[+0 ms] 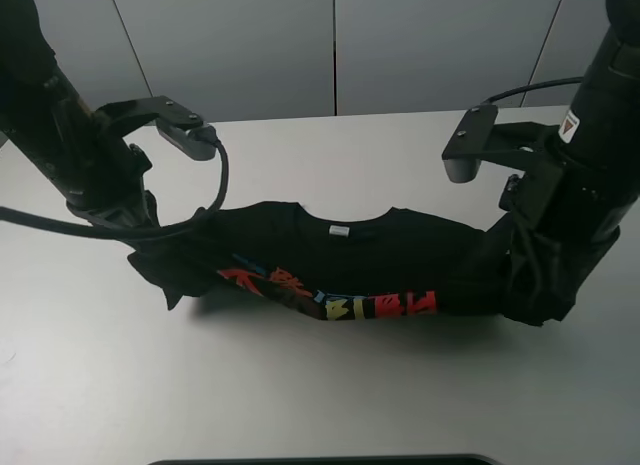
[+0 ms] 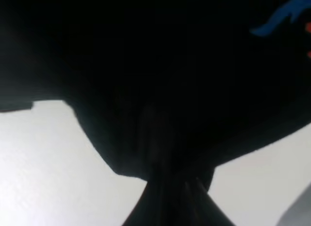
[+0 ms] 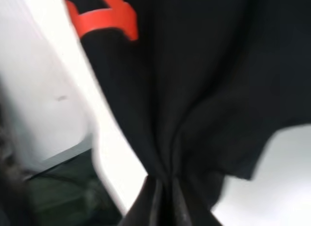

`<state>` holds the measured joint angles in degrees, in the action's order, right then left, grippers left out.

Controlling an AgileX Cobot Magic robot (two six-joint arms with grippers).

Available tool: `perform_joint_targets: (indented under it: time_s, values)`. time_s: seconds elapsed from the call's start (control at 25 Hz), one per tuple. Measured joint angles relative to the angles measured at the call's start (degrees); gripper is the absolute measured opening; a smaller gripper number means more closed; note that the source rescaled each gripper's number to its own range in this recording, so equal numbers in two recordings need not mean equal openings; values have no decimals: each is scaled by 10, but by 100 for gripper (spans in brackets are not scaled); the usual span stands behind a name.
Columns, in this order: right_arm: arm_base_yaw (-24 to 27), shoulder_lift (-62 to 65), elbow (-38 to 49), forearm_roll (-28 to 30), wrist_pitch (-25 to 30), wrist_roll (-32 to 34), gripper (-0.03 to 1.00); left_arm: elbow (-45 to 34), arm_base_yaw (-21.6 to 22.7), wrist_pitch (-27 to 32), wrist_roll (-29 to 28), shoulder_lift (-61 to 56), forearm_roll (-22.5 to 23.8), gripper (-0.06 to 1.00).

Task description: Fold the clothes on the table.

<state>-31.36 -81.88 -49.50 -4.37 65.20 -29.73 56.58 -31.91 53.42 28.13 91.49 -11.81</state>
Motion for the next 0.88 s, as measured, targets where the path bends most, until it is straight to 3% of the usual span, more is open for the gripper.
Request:
perform_joint_targets:
  time_s: [0.2,0.36,0.56,0.88]
  values:
    - [0,0,0,85,-97,58,0,0,0,-75,-27,0,6,0]
    - [15,0,0,145,-183,110,0,0,0,-143,-74,0,49,0]
    - [70,-28,0,157,-249,126,0,0,0,-204,-134,1,118,0]
    - [81,-129,0,158,-353,128,0,0,0,-286,-155,73,131,0]
